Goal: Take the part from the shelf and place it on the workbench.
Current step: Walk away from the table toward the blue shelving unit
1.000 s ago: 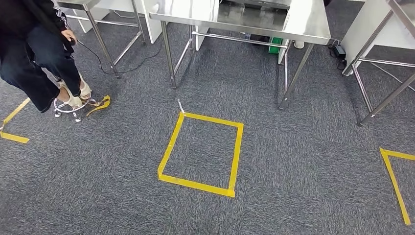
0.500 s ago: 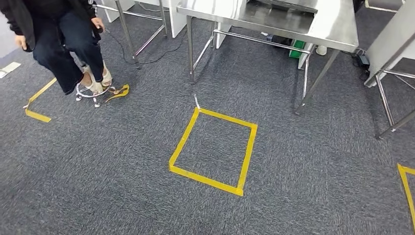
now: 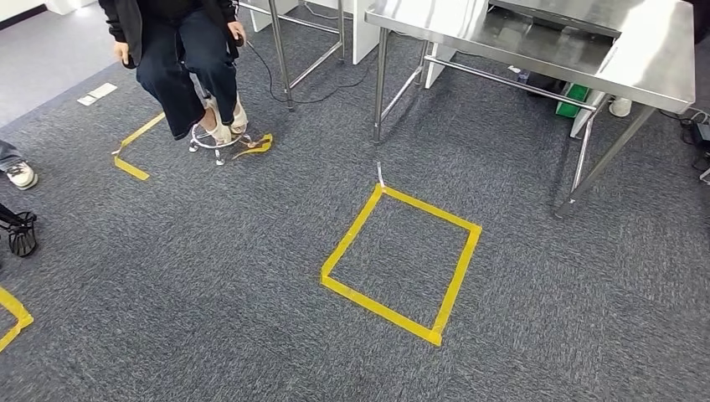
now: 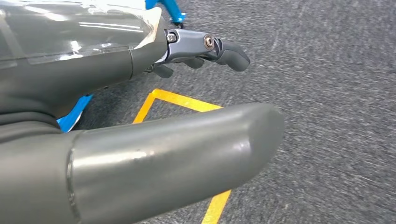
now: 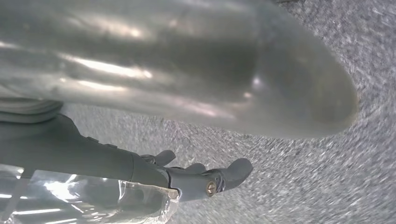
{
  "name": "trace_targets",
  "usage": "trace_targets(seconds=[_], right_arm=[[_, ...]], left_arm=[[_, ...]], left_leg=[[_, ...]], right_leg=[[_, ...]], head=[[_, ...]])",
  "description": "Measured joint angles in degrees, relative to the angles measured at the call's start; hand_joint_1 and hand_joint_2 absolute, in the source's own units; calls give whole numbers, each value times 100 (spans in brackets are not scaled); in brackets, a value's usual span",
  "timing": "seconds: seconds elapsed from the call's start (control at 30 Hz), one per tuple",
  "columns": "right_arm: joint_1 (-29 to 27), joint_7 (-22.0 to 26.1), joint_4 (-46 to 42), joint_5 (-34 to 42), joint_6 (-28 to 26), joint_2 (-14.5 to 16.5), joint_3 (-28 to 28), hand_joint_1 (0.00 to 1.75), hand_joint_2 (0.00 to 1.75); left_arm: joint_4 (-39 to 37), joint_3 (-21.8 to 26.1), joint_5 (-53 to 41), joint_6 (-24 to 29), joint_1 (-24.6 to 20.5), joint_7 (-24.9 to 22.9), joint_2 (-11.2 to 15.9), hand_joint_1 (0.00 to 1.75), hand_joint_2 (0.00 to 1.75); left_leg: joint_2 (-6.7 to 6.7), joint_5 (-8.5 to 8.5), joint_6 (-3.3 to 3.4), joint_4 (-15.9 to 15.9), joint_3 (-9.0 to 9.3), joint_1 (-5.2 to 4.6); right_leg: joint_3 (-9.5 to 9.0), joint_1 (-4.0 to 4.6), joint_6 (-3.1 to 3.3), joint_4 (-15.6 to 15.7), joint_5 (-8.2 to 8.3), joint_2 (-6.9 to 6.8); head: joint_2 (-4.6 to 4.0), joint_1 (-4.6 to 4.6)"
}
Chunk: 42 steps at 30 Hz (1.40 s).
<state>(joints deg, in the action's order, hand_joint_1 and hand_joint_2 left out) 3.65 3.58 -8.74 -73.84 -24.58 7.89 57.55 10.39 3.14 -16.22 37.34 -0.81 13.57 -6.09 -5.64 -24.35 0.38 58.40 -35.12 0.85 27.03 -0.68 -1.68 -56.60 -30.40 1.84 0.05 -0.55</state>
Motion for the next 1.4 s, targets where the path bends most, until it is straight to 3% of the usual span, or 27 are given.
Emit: trace_targets(seconds=[0.07,0.13,0.2,0.23,0.3,0.37,0.4,0.47,0.5,0.57,0.63,0.7,0.73,0.8,0.87,0.93,1.0,1.07,1.13,1.2,1.23,1.27,1.3,1.37,1.4], right_arm=[[-4,19,0,2,7,-8,-1,0,0],[-27,28,0,14,8,-20,-1,0,0],[-40,29,1,23,9,-27,-1,0,0],[-39,29,2,26,11,-28,-1,0,0],[-30,31,2,27,16,-28,-1,0,0],[-22,33,2,27,21,-34,-1,0,0],[-16,34,2,27,21,-38,-2,0,0],[0,38,2,28,21,-44,-2,0,0],[10,39,2,28,21,-46,-1,0,0],[11,43,3,29,21,-46,-2,0,0],[-4,48,7,29,21,-43,-3,0,0],[-15,52,10,32,24,-45,-3,0,0],[-17,55,10,35,28,-48,-3,0,0],[-16,65,11,33,42,-60,-3,0,0],[-9,79,11,32,57,-71,-3,0,0],[-2,87,11,43,67,-75,-3,0,0],[6,90,11,57,72,-76,-3,0,0],[6,90,11,60,74,-79,-3,0,0],[-8,89,11,52,77,-83,-3,0,0],[-19,84,11,47,80,-86,-3,0,0],[-16,79,11,46,81,-86,-3,0,0],[-10,75,11,46,82,-85,-3,0,0],[-3,70,11,46,82,-83,-3,0,0],[4,65,12,46,81,-80,-3,0,0],[5,61,13,46,81,-82,-3,0,0]], left_arm=[[-1,15,29,1,9,23,22,0,0],[-1,22,38,2,-2,37,34,0,0],[-2,23,39,2,0,42,38,0,0],[-2,24,40,2,6,42,39,0,0],[-3,26,42,2,9,42,47,0,0],[-3,27,42,2,-8,44,48,0,0],[-3,27,42,2,-14,46,48,0,0],[-3,28,42,2,-13,48,49,0,0],[-3,29,42,2,-8,48,50,0,0],[-3,32,42,2,-14,48,52,0,0],[-3,33,42,2,-33,49,52,0,0],[-3,35,49,-1,-31,50,51,0,0],[-3,37,54,-5,-22,50,54,0,0],[-3,39,66,-27,-11,53,61,0,0],[-3,40,78,-59,-11,61,71,0,0],[-3,43,98,-86,-5,73,84,0,0],[-8,52,129,-101,15,74,96,0,0],[-13,70,148,-121,21,61,110,0,0],[-14,88,153,-161,4,48,125,0,0],[-14,107,157,-202,-5,42,136,0,0],[-14,116,159,-215,-2,42,143,0,0],[-14,122,161,-226,2,42,153,0,0],[-14,127,163,-233,3,42,165,0,0],[-14,130,165,-238,-12,42,181,0,0],[-14,130,165,-238,-23,42,183,0,0]], left_leg=[[236,-252,-32,323,-144,16],[467,-693,-79,1070,-448,25],[521,-897,-127,1606,-641,32],[545,-842,-138,1569,-583,36],[695,-535,-139,928,-180,44],[943,-338,-87,264,188,16],[1014,-313,-43,106,260,-2],[923,-308,59,70,228,-36],[862,-288,103,57,212,-42],[730,-233,197,31,176,-34],[587,-190,265,25,123,-28],[423,-159,289,27,76,-33],[340,-144,287,28,64,-34],[172,-113,255,29,56,-29],[28,-81,201,38,43,-40],[-76,-40,129,29,19,-51],[-146,-2,53,10,-12,-33],[64,-154,4,206,-127,-31],[385,-550,-33,843,-416,-31],[493,-841,-77,1518,-701,-8],[518,-847,-93,1628,-728,4],[552,-754,-106,1501,-633,18],[622,-601,-113,1170,-427,32],[902,-358,-96,393,34,40],[995,-308,-68,167,167,27]], right_leg=[[20,-45,93,28,57,-132],[65,-39,140,27,77,-287],[86,-28,148,24,81,-452],[88,-27,147,22,80,-528],[58,-24,128,14,65,-659],[48,29,72,-16,31,-767],[42,59,44,-29,16,-816],[29,85,-4,-30,8,-924],[30,73,-28,-49,-12,-909],[159,41,-53,-323,-188,-640],[502,15,-34,-1042,-525,-308],[814,9,-46,-1692,-733,-223],[839,5,-79,-1739,-709,-211],[553,-14,-165,-1139,-418,-137],[191,-32,-185,-345,-135,87],[82,-12,-128,-68,-47,189],[74,-10,-43,-51,6,72],[65,-41,55,-17,63,-62],[79,-34,120,-7,85,-222],[107,-10,143,-9,83,-397],[120,-5,147,-10,78,-480],[125,-5,145,-10,70,-557],[121,-8,139,-11,59,-630],[79,23,90,-27,19,-757],[60,43,57,-33,2,-811]], head=[[1,11],[1,23],[1,23],[0,23],[0,23],[0,18],[1,4],[1,-25],[1,-27],[0,-33],[-1,-45],[1,-47],[1,-49],[1,-52],[1,-57],[1,-58],[1,-56],[0,-40],[0,-22],[0,-19],[1,-16],[0,-16],[0,-14],[0,-16],[1,-32]])
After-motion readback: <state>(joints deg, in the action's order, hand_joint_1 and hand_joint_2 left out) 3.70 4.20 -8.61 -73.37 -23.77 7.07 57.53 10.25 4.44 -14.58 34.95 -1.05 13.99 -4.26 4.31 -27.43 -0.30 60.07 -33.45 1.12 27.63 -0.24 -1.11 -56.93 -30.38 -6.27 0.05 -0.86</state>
